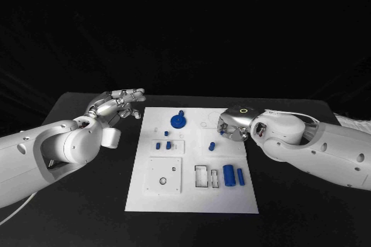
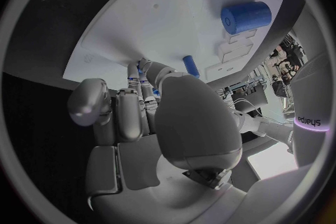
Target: Assemble the parts on the task board
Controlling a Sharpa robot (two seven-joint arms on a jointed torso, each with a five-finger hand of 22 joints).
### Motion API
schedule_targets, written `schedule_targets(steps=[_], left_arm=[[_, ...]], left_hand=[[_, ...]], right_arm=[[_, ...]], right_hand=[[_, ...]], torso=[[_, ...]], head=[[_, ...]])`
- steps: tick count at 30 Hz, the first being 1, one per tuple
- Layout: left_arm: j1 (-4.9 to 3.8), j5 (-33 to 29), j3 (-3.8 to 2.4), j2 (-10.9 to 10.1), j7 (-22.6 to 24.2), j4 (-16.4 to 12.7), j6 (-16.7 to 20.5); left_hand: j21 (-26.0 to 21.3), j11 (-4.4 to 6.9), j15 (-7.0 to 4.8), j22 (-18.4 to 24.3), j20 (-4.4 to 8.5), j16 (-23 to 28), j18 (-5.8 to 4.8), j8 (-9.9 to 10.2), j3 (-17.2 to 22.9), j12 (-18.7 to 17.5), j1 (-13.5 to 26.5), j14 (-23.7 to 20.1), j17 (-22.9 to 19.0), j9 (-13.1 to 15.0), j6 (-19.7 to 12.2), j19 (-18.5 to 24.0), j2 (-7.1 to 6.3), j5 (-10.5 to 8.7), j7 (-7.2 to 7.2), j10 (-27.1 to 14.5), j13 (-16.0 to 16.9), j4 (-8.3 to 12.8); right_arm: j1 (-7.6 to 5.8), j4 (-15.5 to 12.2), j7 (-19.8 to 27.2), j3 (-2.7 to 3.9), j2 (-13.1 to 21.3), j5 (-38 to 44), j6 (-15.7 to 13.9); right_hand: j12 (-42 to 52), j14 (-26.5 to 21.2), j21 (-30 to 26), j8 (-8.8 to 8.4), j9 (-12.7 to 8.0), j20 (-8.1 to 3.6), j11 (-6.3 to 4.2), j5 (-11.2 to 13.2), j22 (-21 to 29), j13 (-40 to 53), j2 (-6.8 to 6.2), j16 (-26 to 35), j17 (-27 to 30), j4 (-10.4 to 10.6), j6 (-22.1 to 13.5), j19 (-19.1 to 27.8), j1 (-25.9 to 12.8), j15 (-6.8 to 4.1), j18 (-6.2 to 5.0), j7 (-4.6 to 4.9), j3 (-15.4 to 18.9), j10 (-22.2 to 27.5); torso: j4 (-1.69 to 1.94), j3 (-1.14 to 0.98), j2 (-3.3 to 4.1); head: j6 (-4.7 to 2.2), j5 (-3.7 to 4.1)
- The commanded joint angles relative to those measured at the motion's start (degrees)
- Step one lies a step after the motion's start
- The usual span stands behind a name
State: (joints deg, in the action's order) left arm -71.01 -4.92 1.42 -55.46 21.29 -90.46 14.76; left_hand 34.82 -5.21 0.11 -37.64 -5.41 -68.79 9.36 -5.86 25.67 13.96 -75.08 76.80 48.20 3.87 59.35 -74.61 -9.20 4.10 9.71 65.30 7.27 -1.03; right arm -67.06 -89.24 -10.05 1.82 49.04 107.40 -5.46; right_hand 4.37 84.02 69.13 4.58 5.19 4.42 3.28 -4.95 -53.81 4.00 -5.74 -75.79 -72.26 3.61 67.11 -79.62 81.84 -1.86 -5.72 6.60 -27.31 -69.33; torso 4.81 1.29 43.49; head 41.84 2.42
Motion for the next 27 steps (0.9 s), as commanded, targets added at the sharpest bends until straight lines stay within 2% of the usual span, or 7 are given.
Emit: schedule_targets(steps=[1, 13, 27], left_arm=[[-0.01, -0.2, -0.02, 0.01, 0.4, -0.21, -0.07], [-0.01, -0.14, -0.02, -0.05, 0.36, -0.22, -0.05], [-0.01, -0.14, -0.02, -0.11, -0.02, 0.11, -0.03]], left_hand=[[-0.24, 0.05, 0.12, 0.09, -0.31, 0.15, 1.0, 0.2, -0.25, 0.26, -0.14, -0.41, -0.01, -0.08, -0.39, 0.25, 0.35, 0.24, -0.14, -0.49, 0.08, 0.04], [-0.26, 0.02, 0.13, 0.11, -0.32, 0.03, 1.01, 0.23, -0.28, 0.35, -0.24, -0.33, 0.15, -0.08, -0.47, 0.21, 0.4, 0.24, -0.07, -0.56, 0.1, 0.12], [-0.38, -0.33, 0.36, 0.23, -0.48, -0.03, 0.97, 0.38, -0.66, 0.71, -0.23, -0.3, 0.02, -0.11, -1.08, 0.07, 0.48, 0.2, 0.43, -1.04, 0.17, 0.22]], right_arm=[[0.38, 0.04, -1.12, -0.22, -0.1, 0.8, -1.15], [0.56, -0.59, -1.42, -0.21, -0.11, 1.49, -5.87], [0.58, -2.06, -1.44, -0.16, 0.79, 1.5, -6.91]], right_hand=[[0.26, 3.17, 0.43, 0.46, 0.35, -0.13, -0.01, 0.14, -0.26, 0.13, 0.28, -0.34, -0.16, -0.3, 0.69, -0.48, -0.58, 0.26, -0.7, -0.04, -0.59, -0.9], [0.14, 3.22, 0.63, 0.49, 0.48, -0.22, -0.08, 0.25, -0.53, 0.13, 0.35, -0.6, -0.39, -0.71, 0.88, -0.61, -0.6, 0.23, -0.67, 0.0, -0.83, -1.27], [-0.1, 3.21, 0.65, 0.38, 0.53, -0.25, -0.01, 0.1, -0.5, 0.09, 0.27, -0.58, -0.29, -1.0, 0.8, -0.63, -0.68, 0.24, -0.67, 0.12, -1.02, -1.26]], torso=[[-0.01, 0.02, -0.01], [0.01, 0.01, -0.02], [-0.01, -0.01, -0.03]], head=[[0.02, -0.08], [0.03, -0.13], [0.06, -0.21]])
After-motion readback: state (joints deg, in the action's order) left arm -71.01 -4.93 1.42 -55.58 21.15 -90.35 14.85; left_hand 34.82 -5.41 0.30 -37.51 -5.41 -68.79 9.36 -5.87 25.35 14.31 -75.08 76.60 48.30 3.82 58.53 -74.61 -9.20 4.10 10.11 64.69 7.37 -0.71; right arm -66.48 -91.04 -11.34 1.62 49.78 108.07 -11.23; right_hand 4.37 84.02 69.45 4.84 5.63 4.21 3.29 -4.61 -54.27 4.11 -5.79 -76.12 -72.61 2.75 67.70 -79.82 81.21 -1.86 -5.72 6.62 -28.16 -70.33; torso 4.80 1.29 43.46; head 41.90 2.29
